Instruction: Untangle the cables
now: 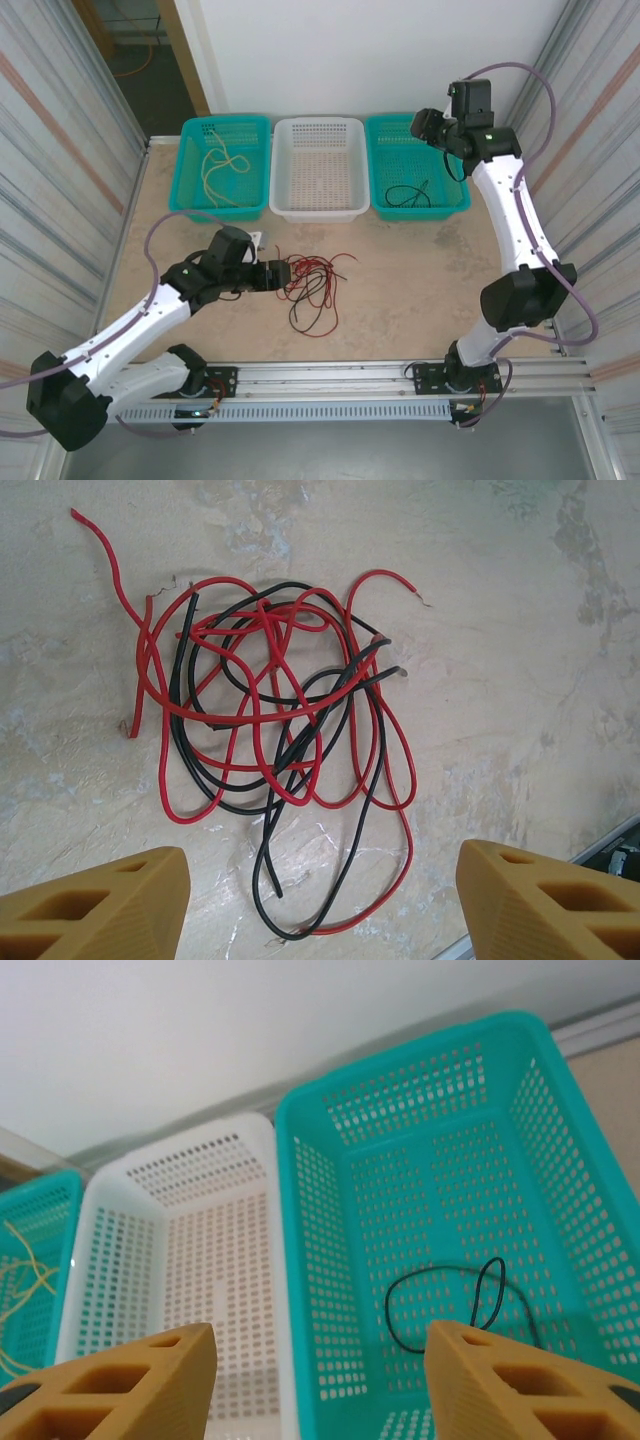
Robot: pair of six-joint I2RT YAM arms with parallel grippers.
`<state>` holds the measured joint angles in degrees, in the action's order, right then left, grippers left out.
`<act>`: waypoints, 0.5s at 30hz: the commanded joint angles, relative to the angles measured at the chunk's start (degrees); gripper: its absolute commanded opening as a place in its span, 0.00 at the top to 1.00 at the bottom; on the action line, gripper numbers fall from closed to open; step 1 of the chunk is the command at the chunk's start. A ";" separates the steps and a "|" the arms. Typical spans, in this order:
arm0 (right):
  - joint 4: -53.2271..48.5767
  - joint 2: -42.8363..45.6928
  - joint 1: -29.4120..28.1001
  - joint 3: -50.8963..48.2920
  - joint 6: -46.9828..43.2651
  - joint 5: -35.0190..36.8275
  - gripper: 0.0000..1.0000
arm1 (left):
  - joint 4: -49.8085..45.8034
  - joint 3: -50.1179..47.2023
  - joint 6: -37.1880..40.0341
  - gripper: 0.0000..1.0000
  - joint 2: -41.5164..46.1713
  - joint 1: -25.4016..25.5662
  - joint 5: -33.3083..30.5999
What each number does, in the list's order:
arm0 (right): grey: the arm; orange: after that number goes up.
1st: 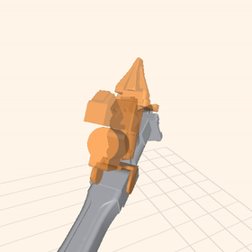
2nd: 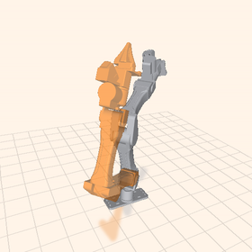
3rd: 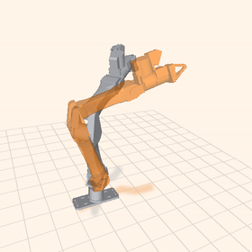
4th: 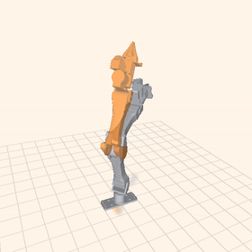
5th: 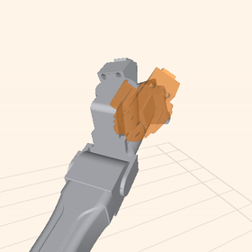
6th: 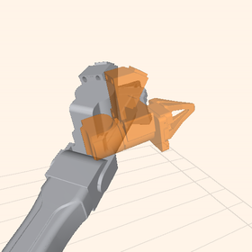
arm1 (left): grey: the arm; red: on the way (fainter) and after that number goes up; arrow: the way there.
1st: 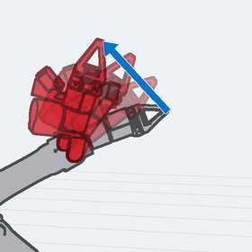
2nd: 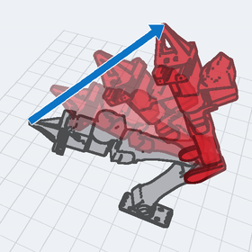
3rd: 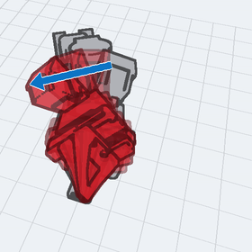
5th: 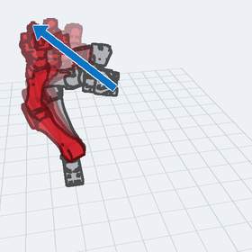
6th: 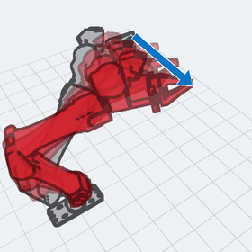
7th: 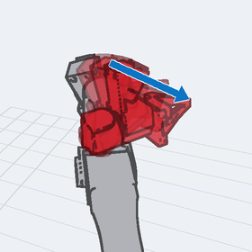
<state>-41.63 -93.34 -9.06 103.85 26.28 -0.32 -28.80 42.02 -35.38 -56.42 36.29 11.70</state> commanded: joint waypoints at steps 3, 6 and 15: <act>-0.27 7.59 -3.16 -5.68 -0.53 -0.52 0.43 | -1.50 2.41 -1.59 0.29 1.15 -0.70 1.32; 0.89 14.18 -7.49 -14.31 1.20 0.49 0.42 | -1.00 1.86 -3.30 0.31 0.49 -0.70 1.84; 5.42 24.51 -27.14 -38.94 8.77 -0.56 0.41 | 6.22 -3.51 -9.73 0.35 -1.33 -0.68 3.24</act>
<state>-38.44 -68.14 -32.84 69.23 31.09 -0.19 -25.41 40.53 -41.80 -57.17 35.94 13.98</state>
